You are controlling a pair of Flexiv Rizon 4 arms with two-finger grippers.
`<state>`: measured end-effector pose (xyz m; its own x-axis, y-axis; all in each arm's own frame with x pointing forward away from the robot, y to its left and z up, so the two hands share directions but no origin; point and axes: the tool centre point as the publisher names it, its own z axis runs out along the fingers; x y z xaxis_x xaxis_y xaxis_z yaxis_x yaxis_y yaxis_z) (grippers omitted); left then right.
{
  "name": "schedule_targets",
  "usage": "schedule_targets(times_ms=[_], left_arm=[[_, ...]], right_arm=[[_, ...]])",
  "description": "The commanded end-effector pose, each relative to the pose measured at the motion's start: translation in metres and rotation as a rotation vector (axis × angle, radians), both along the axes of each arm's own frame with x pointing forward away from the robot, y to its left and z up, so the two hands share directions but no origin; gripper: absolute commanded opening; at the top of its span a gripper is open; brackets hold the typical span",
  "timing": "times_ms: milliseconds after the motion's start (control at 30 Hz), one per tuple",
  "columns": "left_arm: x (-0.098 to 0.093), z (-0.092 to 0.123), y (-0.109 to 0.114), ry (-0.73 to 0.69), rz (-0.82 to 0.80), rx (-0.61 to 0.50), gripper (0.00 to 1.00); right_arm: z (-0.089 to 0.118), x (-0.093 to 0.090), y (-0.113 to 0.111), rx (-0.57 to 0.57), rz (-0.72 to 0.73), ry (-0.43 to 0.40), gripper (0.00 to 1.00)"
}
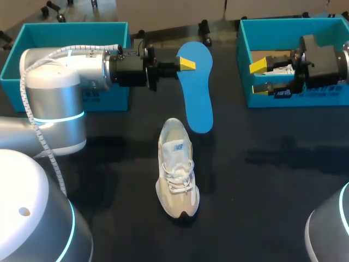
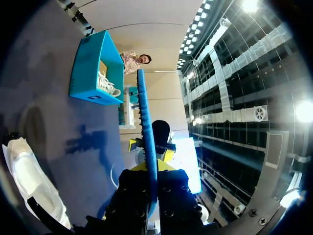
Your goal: Take the shoe out of the shoebox, open the shoe tongue, remove and reinsert the insole, then place the shoe into the shoebox
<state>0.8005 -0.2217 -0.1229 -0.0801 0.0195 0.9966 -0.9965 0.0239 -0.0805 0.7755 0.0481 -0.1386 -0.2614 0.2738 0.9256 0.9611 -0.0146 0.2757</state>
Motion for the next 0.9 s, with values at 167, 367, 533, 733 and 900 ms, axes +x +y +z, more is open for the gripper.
schedule_targets(times_ms=[167, 367, 533, 733, 900], left_arm=[[0.008, -0.003, 0.007, -0.326, -0.025, -0.140, 0.00], [0.012, -0.001, 0.012, -0.570, -0.006, -0.198, 0.00], [0.012, 0.003, 0.013, -0.847, 0.050, -0.244, 0.00], [0.015, 0.008, 0.013, -1.156, 0.110, -0.283, 0.00], [0.019, 0.013, 0.013, -1.363, 0.101, -0.223, 0.00]], right_arm=[[0.000, 0.001, 0.002, -0.003, 0.000, 0.002, 1.00], [0.000, 0.001, 0.002, -0.003, 0.000, 0.002, 1.00], [0.000, 0.001, 0.002, -0.003, 0.000, 0.002, 1.00], [0.000, 0.001, 0.002, -0.003, 0.000, 0.002, 1.00], [0.000, 0.001, 0.002, -0.003, 0.000, 0.002, 1.00]])
